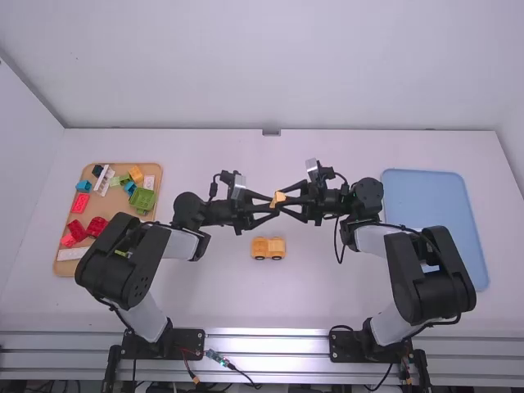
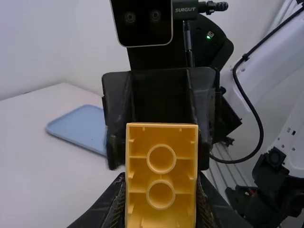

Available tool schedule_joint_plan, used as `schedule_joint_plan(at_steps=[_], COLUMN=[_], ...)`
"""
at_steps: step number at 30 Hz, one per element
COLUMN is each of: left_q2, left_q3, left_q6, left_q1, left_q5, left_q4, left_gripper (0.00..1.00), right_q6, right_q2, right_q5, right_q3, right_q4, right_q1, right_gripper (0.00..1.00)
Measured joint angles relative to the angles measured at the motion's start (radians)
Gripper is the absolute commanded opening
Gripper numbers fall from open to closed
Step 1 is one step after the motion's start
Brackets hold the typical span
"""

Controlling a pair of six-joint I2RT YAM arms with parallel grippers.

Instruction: Assemble lego blocks to make yellow taxi

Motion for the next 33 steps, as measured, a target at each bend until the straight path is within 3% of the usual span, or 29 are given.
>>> schedule_joint_plan(at_steps=[2,3,4,5,8,9,17,27,30,31,33], left_q2=[0.000,0.000,0.000,0.000,0.000,0.000,0.000,0.000,-0.001,-0.001,-0.006], left_q3=[0.000,0.000,0.000,0.000,0.000,0.000,0.000,0.127,0.193,0.193,0.251], left_q6=[-0.005,-0.006,-0.007,-0.012,-0.008,-0.004,0.058,0.245,0.351,0.351,0.440], left_q1=[0.000,0.000,0.000,0.000,0.001,0.001,0.007,0.037,0.037,0.037,0.037], left_q5=[0.000,0.000,0.000,-0.002,0.001,0.003,0.003,-0.060,-0.132,-0.132,-0.200], left_q4=[-0.005,-0.006,-0.006,-0.006,-0.002,-0.004,-0.159,-0.715,-0.984,-0.984,-1.194], left_gripper=[0.02,0.03,0.08,0.31,0.79,0.99,0.99,0.99,0.99,0.99,0.99], right_q6=[-0.009,-0.016,-0.017,-0.022,-0.022,-0.020,-0.036,-0.071,-0.130,-0.130,-0.200], right_q2=[0.000,0.000,0.000,0.000,0.000,0.000,0.000,0.000,0.000,0.000,0.000], right_q5=[-0.001,-0.002,0.000,0.001,0.003,0.004,0.037,0.089,0.138,0.138,0.195], right_q3=[0.000,0.000,0.000,0.000,0.000,0.000,0.000,0.000,0.000,0.000,0.002], right_q4=[0.002,0.003,0.003,0.004,0.002,0.003,0.002,-0.040,-0.186,-0.186,-0.344], right_q1=[0.000,0.000,0.000,-0.001,-0.002,-0.002,-0.002,-0.043,-0.056,-0.056,-0.058], right_gripper=[0.24,0.15,0.11,0.02,0.00,0.00,0.00,0.00,0.00,0.00,0.00])
